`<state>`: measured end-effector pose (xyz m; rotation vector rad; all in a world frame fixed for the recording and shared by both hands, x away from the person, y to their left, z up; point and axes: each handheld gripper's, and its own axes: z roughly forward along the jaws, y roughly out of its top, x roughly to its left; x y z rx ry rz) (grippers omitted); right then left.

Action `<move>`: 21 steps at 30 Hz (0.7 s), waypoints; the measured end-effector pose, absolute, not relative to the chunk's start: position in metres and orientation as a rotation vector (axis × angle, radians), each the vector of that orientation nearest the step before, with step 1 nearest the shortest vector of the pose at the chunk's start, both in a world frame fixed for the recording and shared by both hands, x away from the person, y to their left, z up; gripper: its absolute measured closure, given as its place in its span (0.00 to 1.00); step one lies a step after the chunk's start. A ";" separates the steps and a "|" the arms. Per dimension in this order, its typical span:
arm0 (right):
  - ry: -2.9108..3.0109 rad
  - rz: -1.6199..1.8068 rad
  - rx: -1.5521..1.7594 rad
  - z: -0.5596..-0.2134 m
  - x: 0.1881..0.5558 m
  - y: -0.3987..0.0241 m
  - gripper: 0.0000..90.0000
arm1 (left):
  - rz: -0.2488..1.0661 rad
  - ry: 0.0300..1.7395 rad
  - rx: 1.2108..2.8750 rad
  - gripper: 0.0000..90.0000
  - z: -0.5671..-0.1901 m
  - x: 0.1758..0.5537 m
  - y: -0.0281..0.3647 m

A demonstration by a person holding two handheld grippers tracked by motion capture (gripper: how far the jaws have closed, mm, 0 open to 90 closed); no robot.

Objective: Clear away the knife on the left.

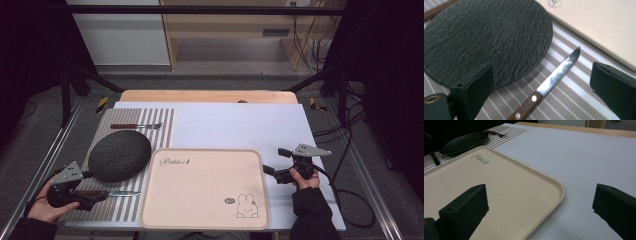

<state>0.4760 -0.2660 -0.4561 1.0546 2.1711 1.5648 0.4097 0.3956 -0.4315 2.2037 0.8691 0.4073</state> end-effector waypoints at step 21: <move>2.170 1.564 1.052 -0.456 0.476 -0.267 0.00 | 0.384 0.933 2.381 0.28 -0.450 0.413 0.411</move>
